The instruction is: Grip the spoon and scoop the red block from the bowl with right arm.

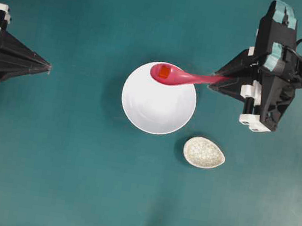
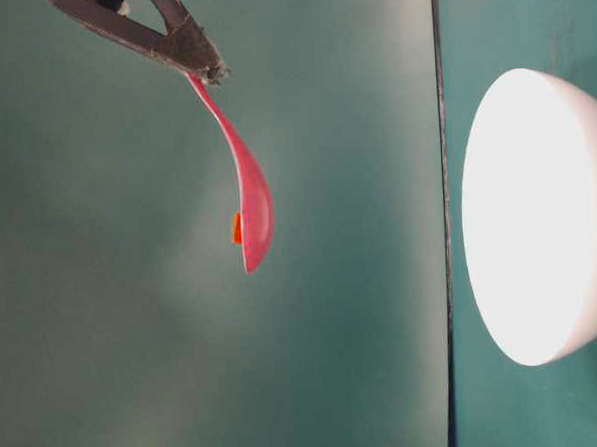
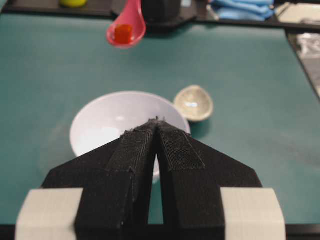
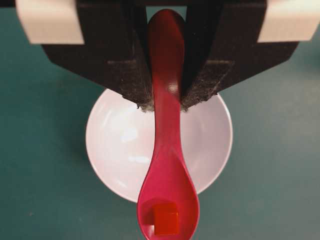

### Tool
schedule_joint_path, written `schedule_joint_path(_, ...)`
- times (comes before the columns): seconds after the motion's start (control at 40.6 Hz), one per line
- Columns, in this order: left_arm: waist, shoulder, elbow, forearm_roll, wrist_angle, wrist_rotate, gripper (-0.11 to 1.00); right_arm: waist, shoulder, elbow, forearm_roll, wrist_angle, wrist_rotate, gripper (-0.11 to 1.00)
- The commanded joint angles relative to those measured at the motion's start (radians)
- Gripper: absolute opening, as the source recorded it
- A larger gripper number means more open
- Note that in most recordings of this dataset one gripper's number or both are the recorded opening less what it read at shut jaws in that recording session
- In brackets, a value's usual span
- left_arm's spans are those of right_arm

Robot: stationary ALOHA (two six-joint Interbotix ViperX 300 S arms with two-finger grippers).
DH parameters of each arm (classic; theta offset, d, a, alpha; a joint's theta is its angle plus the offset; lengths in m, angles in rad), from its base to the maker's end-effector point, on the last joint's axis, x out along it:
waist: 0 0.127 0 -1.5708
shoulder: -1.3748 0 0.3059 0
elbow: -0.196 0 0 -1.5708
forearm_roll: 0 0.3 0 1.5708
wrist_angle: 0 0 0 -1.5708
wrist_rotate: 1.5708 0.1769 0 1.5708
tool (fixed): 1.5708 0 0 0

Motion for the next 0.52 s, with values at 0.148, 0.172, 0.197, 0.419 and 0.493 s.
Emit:
schedule_joint_path(0.148,0.000,0.002,-0.018,0.003,-0.008,0.000,0.00,0.002,-0.006,-0.029,-0.003,-0.005,0.000,0.22)
schedule_joint_path(0.172,0.000,0.002,-0.018,0.003,-0.008,0.002,0.00,0.002,-0.006,-0.029,-0.003,-0.005,0.000,0.22)
schedule_joint_path(0.197,0.000,0.002,-0.018,0.005,-0.008,0.000,0.00,0.002,-0.006,-0.029,-0.003,-0.005,0.000,0.22)
schedule_joint_path(0.419,0.000,0.006,-0.017,0.003,-0.008,0.000,0.00,0.002,-0.006,-0.029,-0.003,-0.006,0.002,0.22)
schedule_joint_path(0.493,0.000,0.008,-0.017,0.003,-0.009,0.000,0.00,0.002,-0.008,-0.029,-0.003,-0.005,0.003,0.22)
